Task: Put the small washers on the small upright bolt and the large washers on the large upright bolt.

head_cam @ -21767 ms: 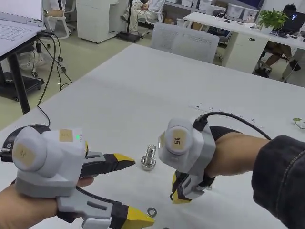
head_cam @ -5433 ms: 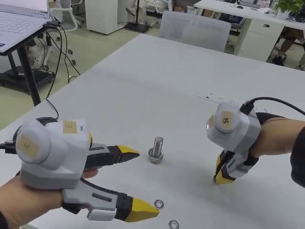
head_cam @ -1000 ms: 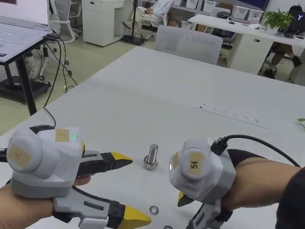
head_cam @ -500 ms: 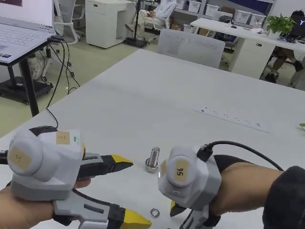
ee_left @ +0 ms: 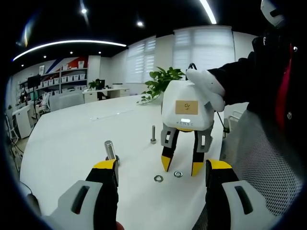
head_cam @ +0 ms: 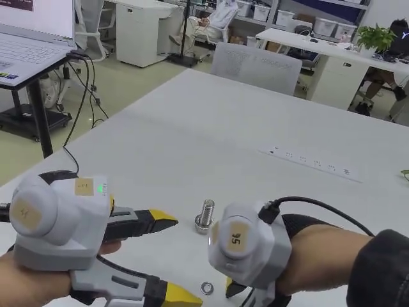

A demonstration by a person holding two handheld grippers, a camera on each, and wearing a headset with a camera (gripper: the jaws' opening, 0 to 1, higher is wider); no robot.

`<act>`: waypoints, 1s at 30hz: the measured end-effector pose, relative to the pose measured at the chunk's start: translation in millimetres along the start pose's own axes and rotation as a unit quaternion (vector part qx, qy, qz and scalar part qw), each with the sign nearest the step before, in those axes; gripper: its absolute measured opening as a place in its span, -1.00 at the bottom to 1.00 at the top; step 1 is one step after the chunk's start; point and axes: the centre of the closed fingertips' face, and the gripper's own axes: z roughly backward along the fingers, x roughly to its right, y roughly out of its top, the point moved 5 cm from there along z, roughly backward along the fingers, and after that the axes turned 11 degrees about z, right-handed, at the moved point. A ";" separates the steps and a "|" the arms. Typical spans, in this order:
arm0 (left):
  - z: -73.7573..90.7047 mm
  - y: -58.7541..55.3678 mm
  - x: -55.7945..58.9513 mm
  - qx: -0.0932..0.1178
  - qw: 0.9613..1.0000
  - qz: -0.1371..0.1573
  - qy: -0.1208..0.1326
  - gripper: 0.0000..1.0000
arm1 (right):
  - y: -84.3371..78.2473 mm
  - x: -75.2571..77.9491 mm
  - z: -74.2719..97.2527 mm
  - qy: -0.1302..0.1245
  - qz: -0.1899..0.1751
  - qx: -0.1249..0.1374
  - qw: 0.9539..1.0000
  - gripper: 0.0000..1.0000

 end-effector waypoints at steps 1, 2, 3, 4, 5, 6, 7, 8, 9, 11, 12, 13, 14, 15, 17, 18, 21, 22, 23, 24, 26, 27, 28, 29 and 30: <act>0.2 0.3 0.1 0.000 1.000 0.000 0.000 0.47 | 0.9 0.2 -0.2 -0.001 0.002 -0.001 1.000 -0.27; 0.4 0.7 0.2 0.001 1.000 0.000 0.001 0.47 | 1.0 0.5 -0.3 -0.003 0.006 -0.003 1.000 -0.28; 0.6 1.1 0.4 0.002 1.000 0.000 0.001 0.47 | 1.0 0.7 -0.5 -0.005 0.008 -0.005 1.000 -0.30; 0.7 1.3 0.5 0.002 1.000 0.000 0.001 0.47 | 1.1 1.5 -0.6 -0.008 0.012 -0.007 1.000 -0.32; 0.8 1.3 0.7 0.002 1.000 -0.001 0.001 0.47 | 1.2 2.2 -0.8 -0.011 0.015 -0.009 1.000 -0.36; 0.9 1.3 0.8 0.002 1.000 -0.001 0.001 0.47 | 1.1 2.8 -0.9 -0.015 0.017 -0.012 1.000 -0.38; 1.0 1.4 0.9 0.002 1.000 -0.001 0.001 0.47 | 1.4 2.8 -1.0 -0.015 0.018 -0.012 1.000 -0.39; 1.2 1.4 1.0 0.003 1.000 -0.001 0.001 0.47 | 1.7 2.7 -1.0 -0.016 0.017 -0.014 1.000 -0.39; 1.2 1.5 1.0 0.003 1.000 -0.001 0.001 0.47 | 1.7 3.1 -1.0 -0.016 0.017 -0.014 1.000 -0.40; 1.4 1.9 1.2 0.004 1.000 -0.001 0.002 0.47 | 1.3 4.2 -1.1 -0.021 0.022 -0.017 0.999 -0.43; 1.5 2.3 1.3 0.004 1.000 -0.002 0.002 0.47 | 1.5 4.1 -1.1 -0.020 0.021 -0.018 0.999 -0.43; 1.6 2.5 1.4 0.005 1.000 -0.002 0.002 0.47 | 1.8 4.3 -1.1 -0.020 0.022 -0.019 0.999 -0.43; 1.7 2.6 1.2 0.005 1.000 -0.002 0.002 0.47 | 1.8 4.3 -1.2 -0.020 0.023 -0.019 0.999 -0.43; 1.8 2.8 1.1 0.005 1.000 -0.002 0.002 0.47 | 1.8 4.2 -1.0 -0.020 0.021 -0.020 0.999 -0.43; 2.1 3.0 0.9 0.006 1.000 -0.002 0.002 0.47 | 1.8 4.1 -0.9 -0.021 0.023 -0.020 0.999 -0.44; 2.2 3.0 0.6 0.006 1.000 -0.002 0.002 0.47 | 2.1 3.6 -0.9 -0.020 0.023 -0.019 0.999 -0.45; 2.7 3.1 0.1 0.007 1.000 -0.003 0.003 0.47 | 2.8 2.5 -1.1 -0.020 0.025 -0.020 0.999 -0.50; 2.8 3.3 0.0 0.007 1.000 -0.003 0.003 0.47 | 3.2 2.1 -1.2 -0.020 0.026 -0.020 0.999 -0.55; 3.0 3.4 -0.1 0.007 1.000 -0.003 0.003 0.47 | 3.7 2.2 -1.4 -0.021 0.030 -0.019 0.999 -0.58; 3.0 3.7 -0.1 0.008 1.000 -0.003 0.003 0.47 | 3.7 2.2 -1.4 -0.021 0.030 -0.019 0.999 -0.60; 3.2 4.2 -0.5 0.008 1.000 -0.003 0.004 0.47 | 3.6 2.6 -1.4 -0.021 0.030 -0.019 0.999 -0.61; 3.3 4.4 -0.5 0.009 1.000 -0.003 0.004 0.47 | 3.5 2.7 -1.3 -0.021 0.030 -0.019 0.999 -0.61; 3.2 4.6 -0.7 0.009 1.000 -0.003 0.004 0.47 | 3.3 3.0 -1.3 -0.022 0.034 -0.019 0.999 -0.62; 3.2 4.7 -0.8 0.009 1.000 -0.003 0.004 0.47 | 3.4 2.7 -1.3 -0.021 0.032 -0.019 0.999 -0.63; 3.1 4.7 -0.9 0.009 1.000 -0.003 0.004 0.47 | 3.4 2.6 -1.3 -0.021 0.033 -0.019 0.999 -0.64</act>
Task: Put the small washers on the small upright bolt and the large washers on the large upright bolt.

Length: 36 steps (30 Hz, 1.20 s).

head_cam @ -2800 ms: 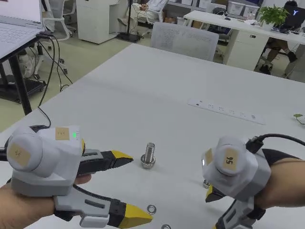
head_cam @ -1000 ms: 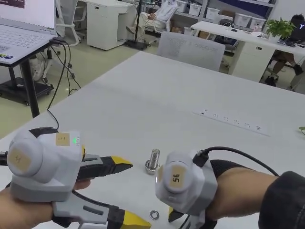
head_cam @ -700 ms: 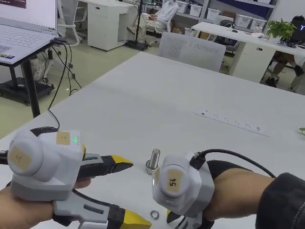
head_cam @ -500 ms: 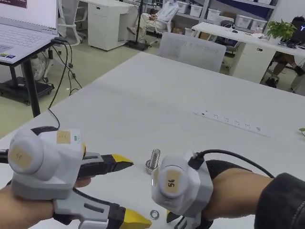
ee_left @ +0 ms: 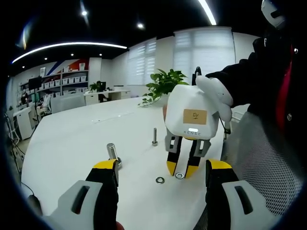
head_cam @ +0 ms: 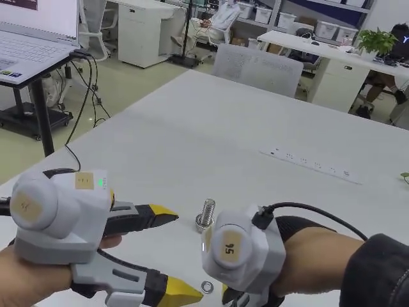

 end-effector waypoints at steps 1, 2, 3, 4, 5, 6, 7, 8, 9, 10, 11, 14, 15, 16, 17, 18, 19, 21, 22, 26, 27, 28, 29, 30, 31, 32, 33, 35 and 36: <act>-0.1 0.0 0.0 0.000 1.000 0.000 0.000 0.47 | -0.1 0.2 0.1 -0.001 0.004 -0.001 1.000 -0.66; -0.1 0.0 -0.1 0.000 1.000 0.000 0.000 0.47 | 0.0 0.1 0.0 -0.001 0.005 -0.001 1.000 -0.66; -0.2 -0.1 -0.1 0.000 1.000 0.000 0.000 0.47 | -0.1 0.1 0.0 0.000 0.005 -0.001 1.000 -0.66; -0.3 -0.1 -0.2 0.000 1.000 0.000 0.000 0.47 | -0.2 0.1 0.0 0.000 0.006 -0.001 1.000 -0.66; -0.4 0.0 -0.3 0.000 1.000 0.000 0.000 0.47 | -0.2 0.4 0.1 -0.001 0.008 -0.001 1.000 -0.67; -0.5 0.2 -0.3 0.000 1.000 0.000 0.000 0.47 | -0.3 0.5 0.1 -0.001 0.008 -0.001 1.000 -0.67; -0.5 0.3 -0.3 0.000 1.000 0.000 0.000 0.47 | -0.4 0.4 0.1 -0.001 0.009 -0.002 1.000 -0.69; -0.6 0.5 -0.3 0.000 1.000 0.000 -0.001 0.47 | -0.7 0.6 0.2 -0.002 0.013 -0.003 1.000 -0.71; -0.6 0.6 -0.4 0.000 1.000 0.000 0.000 0.47 | -0.6 0.4 0.1 -0.002 0.013 -0.003 1.000 -0.71; -0.7 0.7 -0.5 0.000 1.000 0.000 0.000 0.47 | -0.5 0.4 0.1 -0.002 0.011 -0.003 1.000 -0.71; -0.7 0.9 -0.7 0.001 1.000 0.000 0.000 0.47 | -0.4 0.2 0.1 -0.002 0.010 -0.004 1.000 -0.71; -0.8 1.2 -1.2 0.001 1.000 0.000 0.000 0.47 | -0.2 0.4 0.0 -0.002 0.011 -0.004 1.000 -0.71; -0.8 1.3 -1.4 0.001 1.000 0.000 0.000 0.47 | -0.1 0.5 0.0 -0.002 0.011 -0.004 1.000 -0.71; -0.9 1.4 -1.4 0.002 1.000 0.000 0.000 0.47 | 0.0 0.5 -0.1 -0.002 0.011 -0.004 1.000 -0.71; -0.9 1.4 -1.7 0.002 1.000 0.000 0.000 0.47 | 0.1 0.6 -0.2 -0.002 0.011 -0.005 1.000 -0.71; -0.9 1.3 -2.0 0.002 1.000 0.000 0.000 0.47 | 0.1 0.6 -0.2 -0.002 0.012 -0.005 1.000 -0.71; -1.0 1.0 -2.2 0.002 1.000 0.000 0.000 0.47 | 0.2 0.6 -0.3 -0.003 0.013 -0.006 1.000 -0.71; -1.2 0.8 -2.4 0.002 1.000 0.001 -0.001 0.47 | 0.4 0.5 -0.3 -0.004 0.014 -0.007 1.000 -0.71; -1.3 0.6 -2.5 0.002 1.000 0.001 0.000 0.47 | 0.4 0.4 -0.3 -0.004 0.015 -0.008 1.000 -0.71; -1.6 0.6 -3.0 0.002 1.000 0.001 -0.001 0.47 | 0.1 0.0 -0.8 -0.004 0.016 -0.009 1.000 -0.73; -1.6 0.6 -3.0 0.002 1.000 0.001 0.000 0.47 | 0.2 0.1 -0.8 -0.004 0.016 -0.008 1.000 -0.73; -1.6 0.5 -3.0 0.001 1.000 0.001 0.000 0.47 | 0.2 -0.2 -0.9 -0.004 0.016 -0.007 1.000 -0.73; -1.5 0.4 -3.0 0.001 1.000 0.001 0.000 0.47 | 0.3 -0.2 -1.0 -0.004 0.016 -0.007 1.000 -0.73; -1.5 0.4 -2.8 0.001 1.000 0.001 0.000 0.47 | 0.4 -0.3 -1.1 -0.004 0.015 -0.007 1.000 -0.73; -1.4 0.4 -2.7 0.001 1.000 0.001 0.000 0.47 | 0.5 -0.3 -1.0 -0.004 0.016 -0.007 1.000 -0.73; -1.4 0.4 -2.6 0.000 1.000 0.001 0.000 0.47 | 0.6 -0.4 -1.1 -0.003 0.016 -0.008 1.000 -0.73; -1.3 0.4 -2.4 0.000 1.000 0.000 0.000 0.47 | 0.6 -0.3 -1.0 -0.003 0.016 -0.008 1.000 -0.73; -1.2 0.5 -2.1 0.001 1.000 0.001 0.000 0.47 | 0.7 -0.5 -1.1 -0.004 0.015 -0.007 1.000 -0.73; -1.1 0.2 -1.7 0.000 1.000 0.000 0.000 0.47 | 0.8 -0.6 -1.1 -0.004 0.015 -0.007 1.000 -0.73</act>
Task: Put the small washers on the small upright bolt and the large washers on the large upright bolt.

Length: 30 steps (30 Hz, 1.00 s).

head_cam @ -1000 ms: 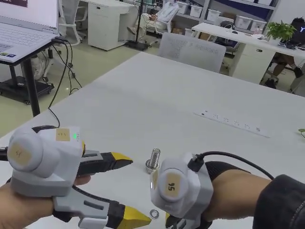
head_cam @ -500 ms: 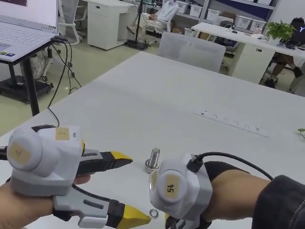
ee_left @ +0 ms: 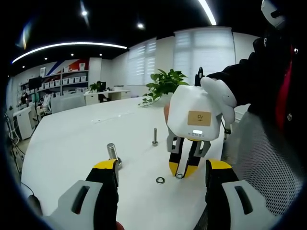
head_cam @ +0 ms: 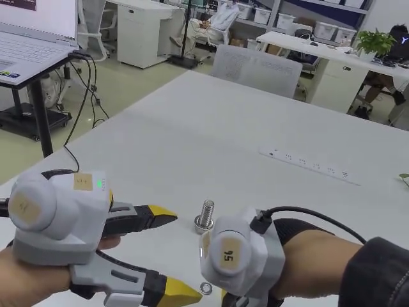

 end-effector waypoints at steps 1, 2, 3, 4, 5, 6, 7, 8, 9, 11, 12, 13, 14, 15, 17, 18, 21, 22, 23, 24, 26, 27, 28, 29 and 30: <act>0.0 -0.2 0.1 0.000 1.000 0.000 0.000 0.47 | 0.0 -0.1 0.1 0.000 -0.002 0.000 1.000 -0.73; 0.1 -0.4 0.3 -0.001 1.000 0.000 0.000 0.47 | 0.0 -0.1 0.0 0.000 -0.002 0.002 1.000 -0.73; 0.1 -0.5 0.5 -0.001 1.000 0.000 0.000 0.47 | 0.0 0.0 0.0 0.001 -0.003 0.002 1.000 -0.73; 0.2 -0.7 0.6 -0.001 1.000 0.000 0.000 0.47 | 0.0 -0.1 -0.1 0.001 -0.003 0.002 1.000 -0.73; 0.2 -0.9 0.7 -0.001 1.000 0.000 0.000 0.47 | 0.2 -0.4 0.0 0.001 -0.004 0.003 1.000 -0.73; 0.3 -1.2 0.6 -0.001 1.000 0.001 0.000 0.47 | 0.3 -0.5 0.0 0.001 -0.004 0.003 1.000 -0.74; 0.3 -1.4 0.6 -0.001 1.000 0.001 0.000 0.47 | 0.3 -0.8 0.0 0.002 -0.005 0.002 1.000 -0.74; 0.3 -1.5 0.7 -0.002 1.000 0.001 0.000 0.47 | 0.2 -1.1 0.1 0.002 -0.005 0.002 1.000 -0.74; 0.3 -1.7 0.7 -0.002 1.000 0.000 0.000 0.47 | -0.4 -1.3 0.3 0.003 -0.006 0.002 1.000 -0.74; 0.5 -1.7 0.8 -0.003 1.000 0.000 0.000 0.47 | -2.2 -1.5 0.8 0.004 -0.010 0.002 1.000 -0.74; 0.6 -1.6 0.8 -0.002 1.000 0.000 0.000 0.47 | -3.0 -1.6 1.0 0.003 -0.011 0.002 1.000 -0.74; 0.7 -1.5 0.7 -0.002 1.000 0.000 0.000 0.47 | -4.5 -1.8 1.6 0.003 -0.013 0.001 1.000 -0.74; 0.8 -1.5 0.7 -0.002 1.000 0.000 0.000 0.47 | -5.6 -1.8 2.1 0.002 -0.014 0.001 1.000 -0.74; 0.7 -1.4 0.9 -0.002 1.000 0.000 -0.001 0.47 | -6.7 -1.8 2.8 0.002 -0.016 0.001 1.000 -0.74; 0.4 -1.6 1.0 -0.003 1.000 0.000 -0.001 0.47 | -9.9 -2.1 6.2 -0.001 -0.021 0.002 1.000 -0.74; 0.1 -1.7 1.3 -0.004 1.000 0.000 -0.001 0.47 | -11.0 -1.9 7.2 -0.002 -0.022 0.003 1.000 -0.74; -0.6 -1.4 1.9 -0.004 1.000 -0.001 -0.003 0.47 | -16.5 -1.4 8.8 -0.004 -0.029 0.001 1.000 -0.74; -0.9 -1.0 2.0 -0.004 1.000 -0.001 -0.003 0.47 | -18.2 -1.7 9.1 -0.004 -0.031 0.001 1.000 -0.74; -0.9 -1.0 2.1 -0.004 1.000 -0.001 -0.003 0.47 | -21.3 -2.5 9.7 -0.004 -0.034 0.000 0.999 -0.74; -1.1 -0.8 1.8 -0.004 1.000 -0.001 -0.004 0.47 | -23.0 -2.7 10.1 -0.004 -0.036 0.000 0.999 -0.74; -1.4 -0.4 1.7 -0.003 1.000 -0.001 -0.004 0.47 | -26.8 -3.7 11.1 -0.004 -0.041 -0.001 0.999 -0.74; -1.6 -0.4 1.5 -0.004 1.000 -0.001 -0.004 0.47 | -28.5 -4.1 11.5 -0.004 -0.043 -0.002 0.999 -0.74; -2.1 -0.5 1.6 -0.004 1.000 -0.001 -0.005 0.47 | -30.8 -4.8 11.9 -0.005 -0.046 -0.003 0.999 -0.74; -2.4 -0.7 1.6 -0.004 1.000 -0.001 -0.005 0.47 | -32.2 -5.3 12.4 -0.005 -0.048 -0.003 0.999 -0.74; -2.9 -0.8 1.7 -0.005 1.000 -0.001 -0.006 0.47 | -34.2 -5.6 13.2 -0.007 -0.051 -0.002 0.999 -0.74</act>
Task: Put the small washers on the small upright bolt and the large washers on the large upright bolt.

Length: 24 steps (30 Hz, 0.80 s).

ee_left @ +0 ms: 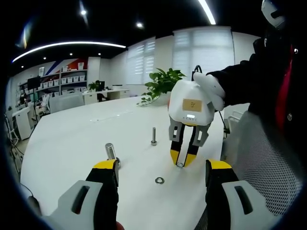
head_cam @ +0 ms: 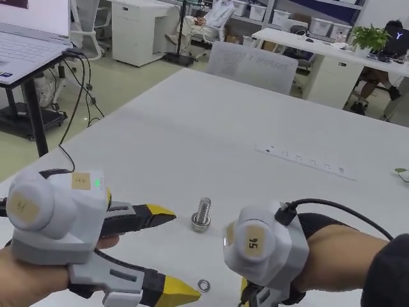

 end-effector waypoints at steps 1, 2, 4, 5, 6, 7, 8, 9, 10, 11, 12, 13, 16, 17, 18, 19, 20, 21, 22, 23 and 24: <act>-0.7 -0.1 0.2 0.000 1.000 0.000 -0.001 0.47 | -1.3 -0.1 0.5 -0.001 -0.002 0.001 1.000 -0.74; -1.2 -0.1 0.4 -0.001 1.000 0.000 -0.001 0.47 | -3.6 -0.2 1.3 -0.002 -0.007 0.001 1.000 -0.74; -2.1 -0.1 0.3 -0.002 1.000 0.000 -0.003 0.47 | -6.9 -0.3 2.2 -0.003 -0.011 0.002 1.000 -0.74; -2.5 0.0 0.2 -0.002 1.000 0.000 -0.003 0.47 | -8.4 -0.3 2.6 -0.004 -0.014 0.002 1.000 -0.74; -2.8 0.1 0.1 -0.002 1.000 0.000 -0.003 0.47 | -10.1 -0.2 3.1 -0.005 -0.017 0.002 1.000 -0.74; -3.3 0.2 -0.1 -0.002 1.000 0.000 -0.004 0.47 | -12.4 0.1 3.8 -0.006 -0.021 0.002 1.000 -0.74; -3.6 0.2 -0.2 -0.003 1.000 -0.001 -0.005 0.47 | -14.1 0.2 4.4 -0.007 -0.024 0.002 1.000 -0.74; -4.0 0.3 -0.3 -0.003 1.000 -0.001 -0.005 0.47 | -15.9 0.5 5.3 -0.008 -0.027 0.003 1.000 -0.74; -4.3 0.3 -0.3 -0.003 1.000 -0.001 -0.006 0.47 | -17.4 0.6 5.9 -0.008 -0.030 0.003 1.000 -0.74; -4.6 0.2 -0.4 -0.004 1.000 -0.001 -0.006 0.47 | -19.7 0.7 6.5 -0.010 -0.033 0.003 0.999 -0.74; -4.9 0.1 -0.5 -0.004 1.000 -0.001 -0.006 0.47 | -21.3 0.7 7.0 -0.010 -0.035 0.003 0.999 -0.74; -5.1 0.1 -0.5 -0.004 1.000 -0.001 -0.007 0.47 | -23.6 0.6 7.6 -0.011 -0.039 0.003 0.999 -0.74; -5.6 0.2 -0.8 -0.005 1.000 -0.001 -0.007 0.47 | -29.1 0.5 9.8 -0.013 -0.047 0.003 0.999 -0.74; -5.8 0.2 -1.1 -0.005 1.000 -0.001 -0.008 0.47 | -31.7 0.2 10.7 -0.013 -0.050 0.002 0.999 -0.74; -5.9 0.3 -1.2 -0.005 1.000 -0.001 -0.008 0.47 | -33.7 0.4 11.1 -0.014 -0.052 0.002 0.999 -0.74; -6.1 0.4 -1.3 -0.005 1.000 -0.001 -0.008 0.47 | -35.7 0.5 11.5 -0.015 -0.055 0.002 0.998 -0.74; -6.4 0.4 -1.4 -0.005 1.000 -0.001 -0.009 0.47 | -38.5 0.3 12.4 -0.015 -0.060 0.001 0.998 -0.74; -6.7 0.3 -1.3 -0.005 1.000 -0.001 -0.009 0.47 | -40.3 0.2 13.0 -0.015 -0.062 0.001 0.998 -0.74; -7.1 0.2 -1.2 -0.005 1.000 -0.001 -0.009 0.47 | -43.5 0.2 13.5 -0.017 -0.066 0.000 0.998 -0.74; -7.3 0.1 -1.1 -0.005 1.000 -0.001 -0.010 0.47 | -45.7 0.2 13.8 -0.018 -0.069 0.000 0.997 -0.74; -7.4 0.0 -1.0 -0.006 1.000 -0.001 -0.010 0.47 | -48.4 -0.4 14.7 -0.017 -0.073 0.000 0.997 -0.74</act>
